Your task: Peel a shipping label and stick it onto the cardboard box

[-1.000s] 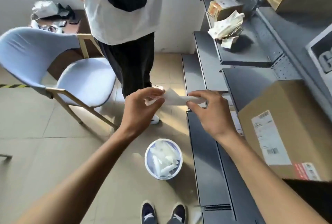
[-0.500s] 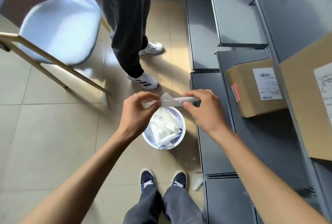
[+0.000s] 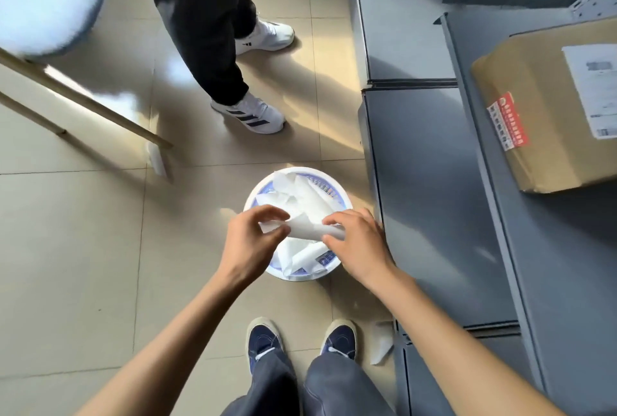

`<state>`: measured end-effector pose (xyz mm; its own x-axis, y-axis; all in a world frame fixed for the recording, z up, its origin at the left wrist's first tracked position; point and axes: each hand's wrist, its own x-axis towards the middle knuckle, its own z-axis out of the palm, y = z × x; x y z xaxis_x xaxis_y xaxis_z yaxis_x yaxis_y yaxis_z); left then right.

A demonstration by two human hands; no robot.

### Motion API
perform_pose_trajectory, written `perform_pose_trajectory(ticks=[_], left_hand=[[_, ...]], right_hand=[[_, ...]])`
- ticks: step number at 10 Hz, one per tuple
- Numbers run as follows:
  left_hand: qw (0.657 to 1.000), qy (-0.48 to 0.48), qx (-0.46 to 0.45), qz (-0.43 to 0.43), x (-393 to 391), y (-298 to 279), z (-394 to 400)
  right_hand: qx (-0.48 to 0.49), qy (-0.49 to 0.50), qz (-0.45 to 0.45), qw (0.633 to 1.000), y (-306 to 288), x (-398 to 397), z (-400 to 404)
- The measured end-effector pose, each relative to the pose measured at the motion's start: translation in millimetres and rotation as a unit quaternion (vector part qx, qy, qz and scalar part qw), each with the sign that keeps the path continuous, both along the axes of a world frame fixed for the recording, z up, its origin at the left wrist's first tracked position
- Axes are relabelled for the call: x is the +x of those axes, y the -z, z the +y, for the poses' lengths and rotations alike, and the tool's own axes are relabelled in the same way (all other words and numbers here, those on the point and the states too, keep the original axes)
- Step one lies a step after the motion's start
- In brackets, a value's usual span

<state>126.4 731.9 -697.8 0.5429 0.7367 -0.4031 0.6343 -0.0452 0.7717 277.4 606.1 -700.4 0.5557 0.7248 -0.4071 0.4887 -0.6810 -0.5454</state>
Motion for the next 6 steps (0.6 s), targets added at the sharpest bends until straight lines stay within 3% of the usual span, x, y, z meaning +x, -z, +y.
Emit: perform_pose_trajectory(ticks=[2,6], left_hand=[[0.998,0.017,-0.029,0.043,-8,81,-15],[0.998,-0.016,-0.022,0.059,-16,96,-14]], right_hand=[[-0.069,-0.038,0.003,0.997,81,-8,-12],[-0.058,-0.007,-0.012,0.998,104,-9,-8]])
